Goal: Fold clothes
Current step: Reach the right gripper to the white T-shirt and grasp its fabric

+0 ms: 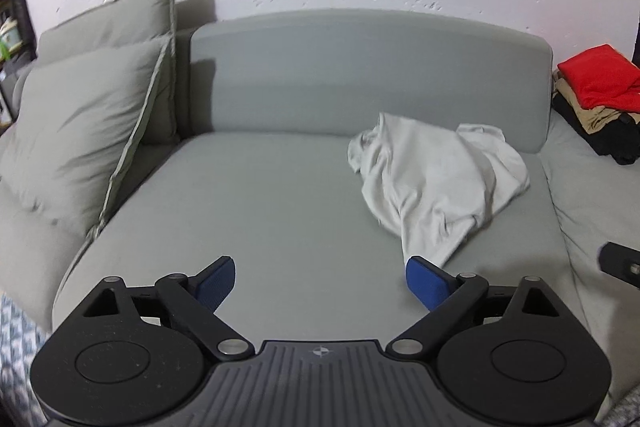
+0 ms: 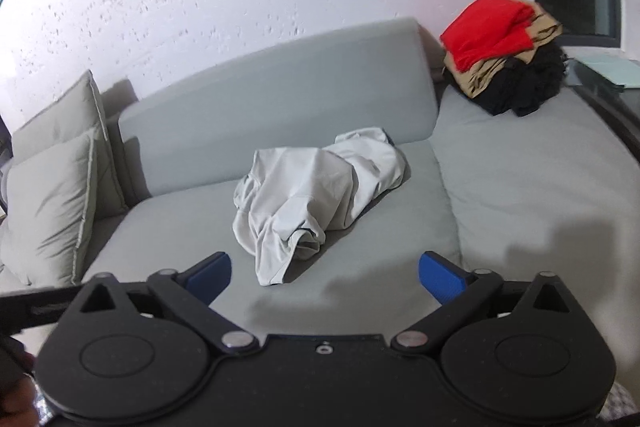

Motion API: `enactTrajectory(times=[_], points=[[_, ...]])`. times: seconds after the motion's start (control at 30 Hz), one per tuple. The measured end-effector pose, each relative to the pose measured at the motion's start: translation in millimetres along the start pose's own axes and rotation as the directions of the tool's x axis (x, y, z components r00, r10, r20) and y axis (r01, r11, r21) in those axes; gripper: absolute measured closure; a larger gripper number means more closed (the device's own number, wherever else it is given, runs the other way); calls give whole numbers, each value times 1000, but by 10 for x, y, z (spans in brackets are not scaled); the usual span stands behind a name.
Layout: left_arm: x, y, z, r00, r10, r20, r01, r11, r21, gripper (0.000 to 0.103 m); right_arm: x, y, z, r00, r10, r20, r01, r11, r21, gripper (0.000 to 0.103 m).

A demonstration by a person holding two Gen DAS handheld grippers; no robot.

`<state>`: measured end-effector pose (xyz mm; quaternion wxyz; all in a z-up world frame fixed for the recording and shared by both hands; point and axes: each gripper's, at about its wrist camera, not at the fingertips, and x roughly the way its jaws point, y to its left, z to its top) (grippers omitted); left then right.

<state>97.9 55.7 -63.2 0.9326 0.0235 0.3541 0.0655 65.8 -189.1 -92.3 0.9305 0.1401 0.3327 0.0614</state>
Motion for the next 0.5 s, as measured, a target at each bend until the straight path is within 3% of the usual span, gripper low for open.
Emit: enactTrajectory(times=[0.1, 0.13, 0.23, 0.3, 0.37, 0.5], points=[[224, 50, 144, 998, -61, 27, 61, 998, -12, 9, 399, 11, 122, 999, 25, -40, -25, 1000, -1, 43], [281, 86, 185, 996, -85, 30, 85, 996, -27, 9, 544, 24, 174, 998, 30, -57, -31, 1000, -5, 45], [478, 237, 306, 992, -118, 40, 121, 989, -81, 8, 1035, 63, 336, 987, 64, -145, -68, 997, -26, 45], [587, 325, 323, 995, -94, 22, 96, 988, -120, 8, 1369, 76, 400, 975, 84, -204, -92, 995, -30, 31], [672, 397, 286, 997, -77, -1, 77, 987, -140, 7, 1677, 79, 432, 971, 69, -228, -76, 997, -22, 26], [682, 487, 191, 997, -79, -24, 74, 984, -161, 7, 2058, 107, 391, 966, 38, -255, -42, 999, -11, 24]])
